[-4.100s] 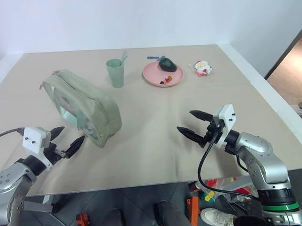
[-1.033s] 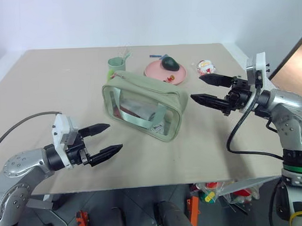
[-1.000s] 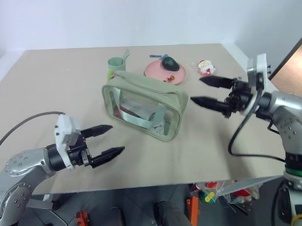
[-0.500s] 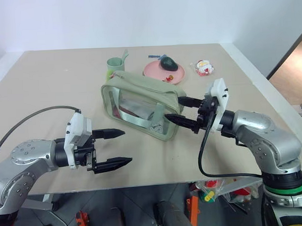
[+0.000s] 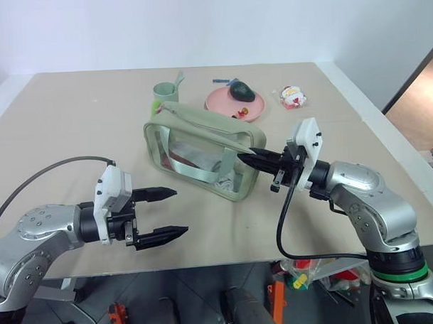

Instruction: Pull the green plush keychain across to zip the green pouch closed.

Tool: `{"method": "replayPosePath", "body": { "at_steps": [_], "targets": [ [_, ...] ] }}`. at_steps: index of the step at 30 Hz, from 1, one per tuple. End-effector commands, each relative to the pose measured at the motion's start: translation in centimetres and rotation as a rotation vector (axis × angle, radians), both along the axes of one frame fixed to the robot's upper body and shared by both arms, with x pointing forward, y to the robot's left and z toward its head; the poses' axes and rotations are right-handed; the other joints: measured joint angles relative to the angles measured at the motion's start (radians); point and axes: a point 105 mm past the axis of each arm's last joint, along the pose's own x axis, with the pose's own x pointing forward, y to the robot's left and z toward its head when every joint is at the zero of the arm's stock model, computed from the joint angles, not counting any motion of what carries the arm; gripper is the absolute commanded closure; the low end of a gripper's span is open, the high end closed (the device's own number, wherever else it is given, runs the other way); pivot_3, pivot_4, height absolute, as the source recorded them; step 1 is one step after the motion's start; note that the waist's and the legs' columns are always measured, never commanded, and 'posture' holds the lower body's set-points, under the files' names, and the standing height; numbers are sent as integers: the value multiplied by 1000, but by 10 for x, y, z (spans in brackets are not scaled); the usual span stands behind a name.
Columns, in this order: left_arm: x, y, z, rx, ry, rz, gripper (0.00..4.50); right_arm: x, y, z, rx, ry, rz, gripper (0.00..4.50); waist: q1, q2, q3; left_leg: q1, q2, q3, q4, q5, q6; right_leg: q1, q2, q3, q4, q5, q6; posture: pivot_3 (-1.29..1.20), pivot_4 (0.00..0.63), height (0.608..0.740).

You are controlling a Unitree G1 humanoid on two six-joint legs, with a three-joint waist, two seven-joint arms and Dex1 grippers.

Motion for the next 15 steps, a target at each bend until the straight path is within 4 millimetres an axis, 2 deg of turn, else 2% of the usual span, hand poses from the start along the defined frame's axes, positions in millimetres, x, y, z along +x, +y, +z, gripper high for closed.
{"method": "replayPosePath", "body": {
  "at_steps": [1,8,12,15],
  "targets": [
    [-1,-1,6,-9,-36,0,0,-10,5,31,67,-150,125,4479,0,0,0,0,0,0,0,0,0,0,0,0,0,0,0,0,150,740],
    [0,-2,5,-10,-37,1,0,-3,-8,37,25,-205,245,4479,1,0,0,0,0,0,0,0,0,0,0,0,0,2,3,0,150,740],
    [0,-1,5,-4,-38,9,0,-2,-14,25,-60,-214,293,4479,1,0,0,0,0,0,0,0,0,0,0,-1,0,2,3,0,150,740],
    [0,-1,6,-3,-41,13,0,1,-17,27,-75,-237,291,4479,1,0,0,0,0,0,0,0,0,0,0,0,0,2,3,0,150,740]
  ]
}}
